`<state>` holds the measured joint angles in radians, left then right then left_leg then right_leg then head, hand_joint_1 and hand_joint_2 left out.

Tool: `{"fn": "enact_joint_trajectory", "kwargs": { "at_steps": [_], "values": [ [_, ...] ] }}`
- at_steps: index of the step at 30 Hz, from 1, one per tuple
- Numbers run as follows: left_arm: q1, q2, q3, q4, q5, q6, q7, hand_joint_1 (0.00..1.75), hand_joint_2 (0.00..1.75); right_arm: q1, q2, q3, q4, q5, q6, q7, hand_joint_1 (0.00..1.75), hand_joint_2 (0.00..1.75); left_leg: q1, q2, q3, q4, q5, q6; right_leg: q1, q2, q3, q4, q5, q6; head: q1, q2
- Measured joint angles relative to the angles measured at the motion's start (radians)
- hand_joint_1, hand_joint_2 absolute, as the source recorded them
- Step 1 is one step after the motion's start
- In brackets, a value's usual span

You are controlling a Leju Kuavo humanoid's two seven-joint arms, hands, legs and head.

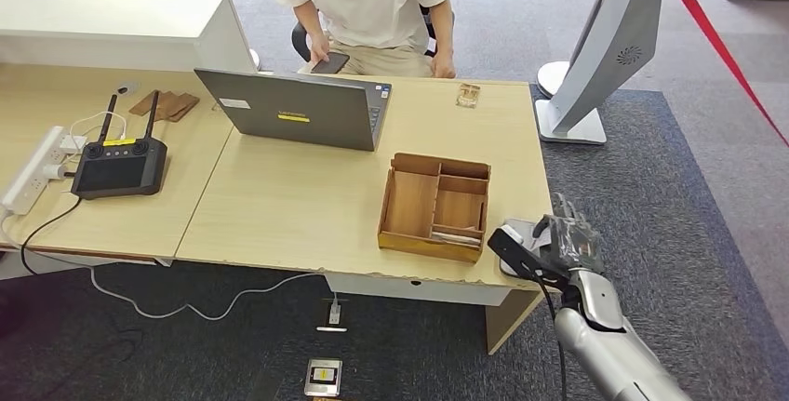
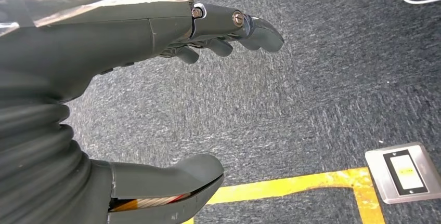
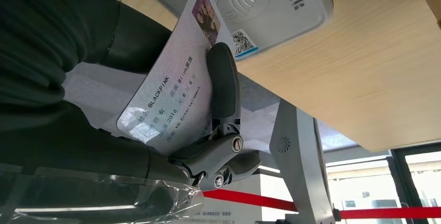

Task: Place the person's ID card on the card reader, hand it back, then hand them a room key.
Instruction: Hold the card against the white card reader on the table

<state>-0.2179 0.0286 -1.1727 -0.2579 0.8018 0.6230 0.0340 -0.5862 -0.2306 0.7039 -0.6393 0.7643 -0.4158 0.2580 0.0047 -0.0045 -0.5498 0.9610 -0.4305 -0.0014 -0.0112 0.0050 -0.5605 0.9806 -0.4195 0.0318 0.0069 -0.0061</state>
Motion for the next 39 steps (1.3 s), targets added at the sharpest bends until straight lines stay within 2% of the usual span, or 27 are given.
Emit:
{"fn": "enact_joint_trajectory", "kwargs": {
  "at_steps": [14,29,34,39],
  "values": [
    [0.003,0.001,0.000,0.000,0.001,0.001,0.007,0.00,1.75,0.001,0.036,0.001,0.048,-0.007,-0.006,-0.024,1.75,1.75,0.000,0.000,0.002,0.000,0.000,0.000,0.000,0.000,0.002,0.000,0.000,0.000,0.000,0.000],
    [0.000,0.001,0.000,0.000,-0.002,0.001,0.002,0.00,1.75,-0.025,0.051,0.003,0.073,-0.005,-0.035,-0.040,1.75,1.75,0.000,0.000,0.003,0.000,0.000,0.000,0.000,0.000,0.003,0.000,0.000,0.000,0.000,0.000],
    [0.001,0.001,0.000,0.000,0.001,0.001,-0.001,0.00,1.75,-0.042,0.056,0.004,0.062,0.000,-0.048,-0.042,1.75,1.75,0.000,0.000,0.002,0.000,0.000,0.000,0.000,0.000,0.003,0.000,0.000,0.000,0.000,0.000],
    [0.001,0.001,0.000,0.000,0.002,0.001,-0.002,0.00,1.75,-0.077,0.052,0.006,-0.013,0.019,-0.061,-0.013,1.75,1.75,0.000,0.000,0.002,0.000,0.000,0.000,0.000,0.000,0.001,0.000,0.000,0.000,0.000,0.000]
  ]
}}
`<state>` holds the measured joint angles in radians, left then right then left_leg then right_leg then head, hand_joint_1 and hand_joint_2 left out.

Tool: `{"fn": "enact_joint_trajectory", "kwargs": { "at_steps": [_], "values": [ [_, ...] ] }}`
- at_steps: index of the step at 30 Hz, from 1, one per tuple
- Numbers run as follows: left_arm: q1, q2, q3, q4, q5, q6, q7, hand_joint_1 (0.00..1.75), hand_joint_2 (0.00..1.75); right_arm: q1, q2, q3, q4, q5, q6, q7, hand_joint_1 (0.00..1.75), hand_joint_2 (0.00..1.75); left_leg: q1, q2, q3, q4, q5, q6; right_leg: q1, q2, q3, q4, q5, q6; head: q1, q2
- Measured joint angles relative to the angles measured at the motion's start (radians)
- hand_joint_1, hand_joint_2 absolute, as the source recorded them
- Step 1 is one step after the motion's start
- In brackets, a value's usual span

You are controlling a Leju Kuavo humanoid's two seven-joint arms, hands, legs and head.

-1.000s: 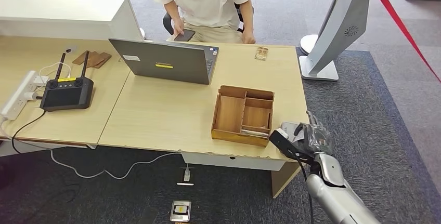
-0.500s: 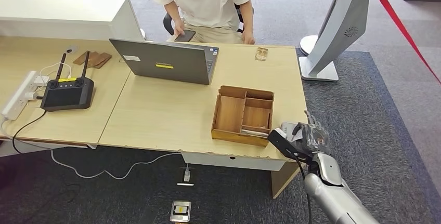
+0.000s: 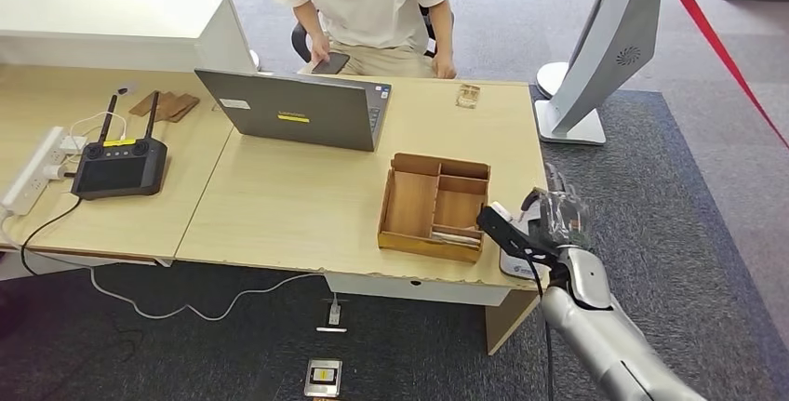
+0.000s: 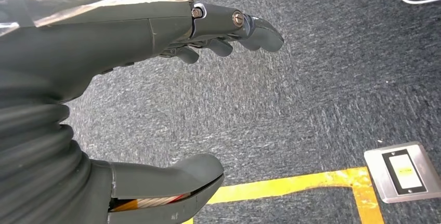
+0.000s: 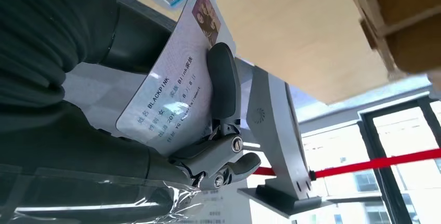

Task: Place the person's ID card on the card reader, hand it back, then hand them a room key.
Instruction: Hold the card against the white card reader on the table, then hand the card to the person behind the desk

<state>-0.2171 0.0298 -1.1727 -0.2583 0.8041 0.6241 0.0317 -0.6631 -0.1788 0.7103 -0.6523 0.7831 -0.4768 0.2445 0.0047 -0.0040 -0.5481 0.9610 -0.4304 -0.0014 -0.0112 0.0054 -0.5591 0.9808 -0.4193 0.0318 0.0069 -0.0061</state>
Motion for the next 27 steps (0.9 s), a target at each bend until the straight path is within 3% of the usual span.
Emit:
{"fn": "enact_joint_trajectory", "kwargs": {
  "at_steps": [17,27],
  "values": [
    [-0.007,0.000,-0.001,0.000,-0.020,-0.002,0.005,0.00,1.75,-0.008,-0.042,-0.010,-0.348,0.109,0.005,0.097,1.75,1.75,0.000,0.000,0.000,0.000,0.000,0.000,0.000,0.000,0.000,0.000,0.000,0.000,0.000,0.000],
    [-0.045,-0.007,-0.017,0.000,-0.065,-0.013,0.043,0.00,1.75,-0.086,-0.025,-0.003,-0.420,0.132,0.133,0.072,1.75,1.75,0.000,0.000,0.000,0.000,0.000,0.000,0.000,0.000,0.000,0.001,0.001,0.000,0.000,0.000]
  ]
}}
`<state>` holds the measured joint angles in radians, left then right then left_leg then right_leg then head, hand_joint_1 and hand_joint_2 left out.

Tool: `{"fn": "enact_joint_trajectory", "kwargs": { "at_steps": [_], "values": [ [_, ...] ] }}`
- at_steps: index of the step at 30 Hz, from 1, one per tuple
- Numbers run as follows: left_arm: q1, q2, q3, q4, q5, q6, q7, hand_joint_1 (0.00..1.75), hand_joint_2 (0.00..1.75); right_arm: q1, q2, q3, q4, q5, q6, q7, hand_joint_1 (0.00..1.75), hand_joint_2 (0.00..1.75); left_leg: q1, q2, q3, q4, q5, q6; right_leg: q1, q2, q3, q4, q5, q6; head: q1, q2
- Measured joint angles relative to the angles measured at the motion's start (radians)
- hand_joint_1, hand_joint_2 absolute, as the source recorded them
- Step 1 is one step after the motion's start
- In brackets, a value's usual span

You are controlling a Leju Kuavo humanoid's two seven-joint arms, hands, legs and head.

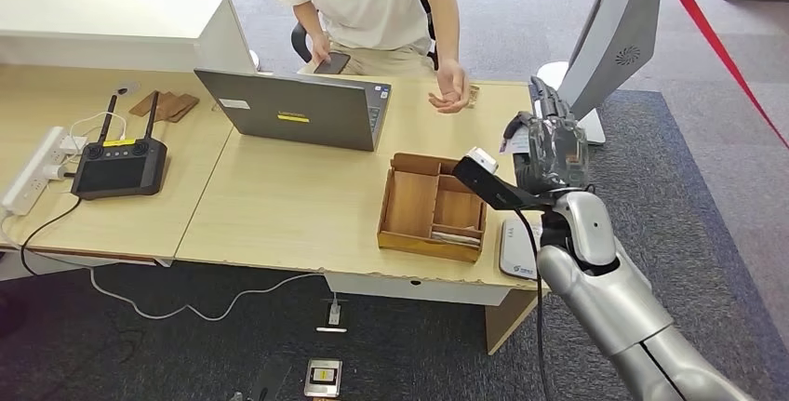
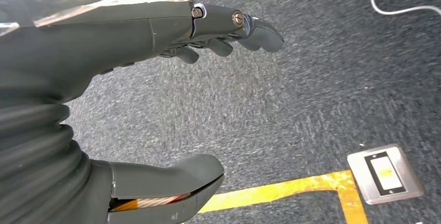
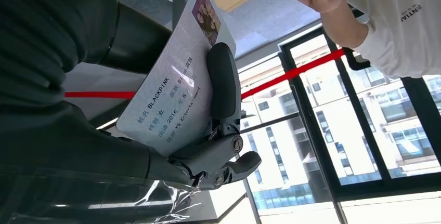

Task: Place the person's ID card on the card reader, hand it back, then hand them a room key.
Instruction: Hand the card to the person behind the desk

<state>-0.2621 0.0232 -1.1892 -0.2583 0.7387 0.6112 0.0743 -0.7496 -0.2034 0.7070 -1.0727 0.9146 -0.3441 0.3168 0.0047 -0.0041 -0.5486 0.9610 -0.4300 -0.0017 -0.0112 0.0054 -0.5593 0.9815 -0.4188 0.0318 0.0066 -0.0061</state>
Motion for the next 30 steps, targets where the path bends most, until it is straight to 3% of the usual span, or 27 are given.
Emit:
{"fn": "enact_joint_trajectory", "kwargs": {
  "at_steps": [7,16,27,28,30],
  "values": [
    [-0.024,-0.011,-0.021,0.000,-0.021,-0.004,0.014,0.00,1.75,-0.122,0.052,0.014,0.084,-0.022,0.052,-0.026,1.75,1.75,0.000,0.000,0.000,0.000,0.000,0.000,0.000,0.000,0.000,0.000,0.000,0.000,0.000,0.000],
    [-0.049,-0.022,-0.051,0.000,-0.041,-0.011,0.027,0.00,1.75,-0.261,0.137,0.047,0.314,0.009,0.117,-0.013,1.75,1.75,0.000,0.000,-0.001,0.000,0.000,0.000,0.000,0.000,-0.001,0.000,0.000,0.000,0.000,0.000],
    [-0.054,-0.026,-0.063,0.000,-0.040,-0.013,0.033,0.00,1.75,-0.298,0.169,0.068,0.426,0.014,0.124,-0.001,1.75,1.75,0.000,0.000,-0.001,0.000,0.000,0.000,0.000,0.000,-0.001,0.000,0.000,0.000,0.000,0.000],
    [-0.054,-0.026,-0.065,0.000,-0.039,-0.013,0.033,0.00,1.75,-0.303,0.177,0.074,0.459,0.012,0.124,0.000,1.50,1.75,0.000,0.000,-0.002,0.000,0.000,0.000,0.000,0.000,-0.002,0.000,0.000,0.000,0.000,0.000],
    [-0.053,-0.026,-0.068,0.000,-0.033,-0.013,0.032,0.00,1.75,-0.310,0.192,0.089,0.525,0.008,0.121,0.004,0.63,1.75,0.000,-0.001,-0.002,0.000,0.000,0.000,0.000,-0.001,-0.002,0.000,0.000,0.000,0.000,0.000]
  ]
}}
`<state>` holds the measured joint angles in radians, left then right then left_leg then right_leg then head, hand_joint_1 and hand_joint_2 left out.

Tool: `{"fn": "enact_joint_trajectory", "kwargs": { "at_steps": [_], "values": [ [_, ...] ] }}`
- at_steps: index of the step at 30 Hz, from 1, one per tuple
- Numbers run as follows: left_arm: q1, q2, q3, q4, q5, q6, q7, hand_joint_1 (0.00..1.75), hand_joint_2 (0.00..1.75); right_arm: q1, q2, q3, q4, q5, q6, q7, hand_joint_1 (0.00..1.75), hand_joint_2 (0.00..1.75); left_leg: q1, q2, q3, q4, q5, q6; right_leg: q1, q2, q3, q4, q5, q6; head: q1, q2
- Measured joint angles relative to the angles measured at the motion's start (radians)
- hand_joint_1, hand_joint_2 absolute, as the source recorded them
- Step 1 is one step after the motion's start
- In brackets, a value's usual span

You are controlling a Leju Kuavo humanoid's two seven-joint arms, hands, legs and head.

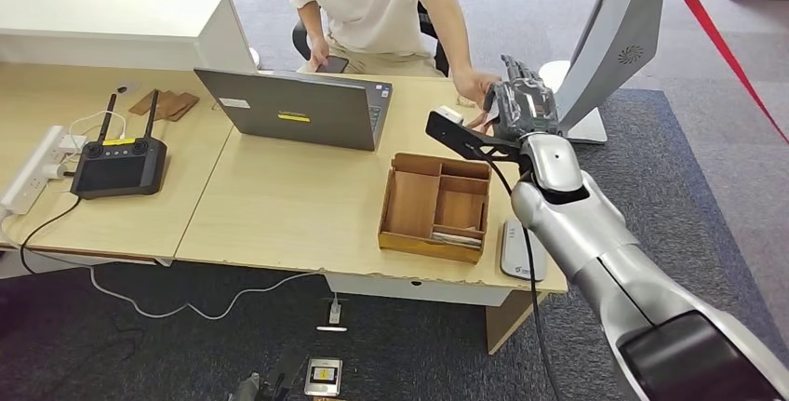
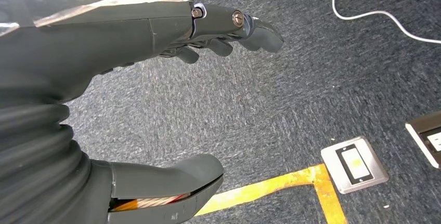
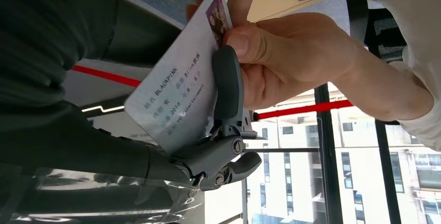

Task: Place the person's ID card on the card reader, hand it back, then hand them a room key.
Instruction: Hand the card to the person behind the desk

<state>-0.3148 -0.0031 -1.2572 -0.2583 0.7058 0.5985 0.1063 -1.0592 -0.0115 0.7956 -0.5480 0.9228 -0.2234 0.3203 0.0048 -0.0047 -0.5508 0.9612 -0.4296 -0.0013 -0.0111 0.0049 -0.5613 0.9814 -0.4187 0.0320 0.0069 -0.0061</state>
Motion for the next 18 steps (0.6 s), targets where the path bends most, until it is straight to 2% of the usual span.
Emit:
{"fn": "enact_joint_trajectory", "kwargs": {
  "at_steps": [1,2,8,12,15,18],
  "values": [
    [0.001,0.000,0.000,0.000,0.003,0.000,0.000,0.00,1.75,-0.001,0.004,0.004,0.018,-0.002,-0.004,0.002,0.19,1.75,0.000,0.000,0.000,0.000,0.000,0.000,0.000,0.000,0.000,0.000,0.000,0.000,0.000,0.000],
    [0.001,0.000,0.000,0.000,0.006,0.000,-0.001,0.00,1.75,-0.002,0.006,0.007,0.031,-0.003,-0.008,0.002,0.00,1.75,0.000,0.000,0.000,0.000,0.000,0.000,0.000,0.000,0.000,0.000,0.000,0.000,0.000,0.000],
    [0.003,0.000,0.000,0.000,0.010,0.003,-0.002,0.00,1.75,-0.010,0.017,0.016,0.068,-0.009,-0.045,0.002,0.00,1.75,0.000,0.000,0.000,0.000,0.000,0.000,0.000,0.000,0.000,0.000,0.000,0.000,0.000,0.000],
    [0.005,0.001,0.000,0.000,0.014,0.004,-0.003,0.00,1.75,-0.012,0.021,0.018,0.078,-0.073,-0.097,-0.026,0.00,1.75,0.000,0.000,0.000,0.000,0.000,0.000,0.000,0.000,0.000,0.000,0.000,0.000,0.000,0.000],
    [0.008,0.001,0.000,0.000,0.024,0.006,-0.007,0.00,1.75,-0.010,0.026,0.001,0.079,-0.209,-0.140,-0.110,0.00,1.75,0.000,0.000,0.000,0.000,0.000,0.000,0.000,0.000,0.000,0.000,0.000,0.000,0.000,0.000],
    [0.013,0.003,0.000,0.000,0.039,0.010,-0.017,0.00,1.75,-0.001,0.039,-0.036,0.065,-0.420,-0.159,-0.254,0.00,1.75,0.000,0.000,0.001,0.000,0.000,0.000,0.000,0.000,0.000,0.000,0.000,0.000,0.000,0.000]
  ]
}}
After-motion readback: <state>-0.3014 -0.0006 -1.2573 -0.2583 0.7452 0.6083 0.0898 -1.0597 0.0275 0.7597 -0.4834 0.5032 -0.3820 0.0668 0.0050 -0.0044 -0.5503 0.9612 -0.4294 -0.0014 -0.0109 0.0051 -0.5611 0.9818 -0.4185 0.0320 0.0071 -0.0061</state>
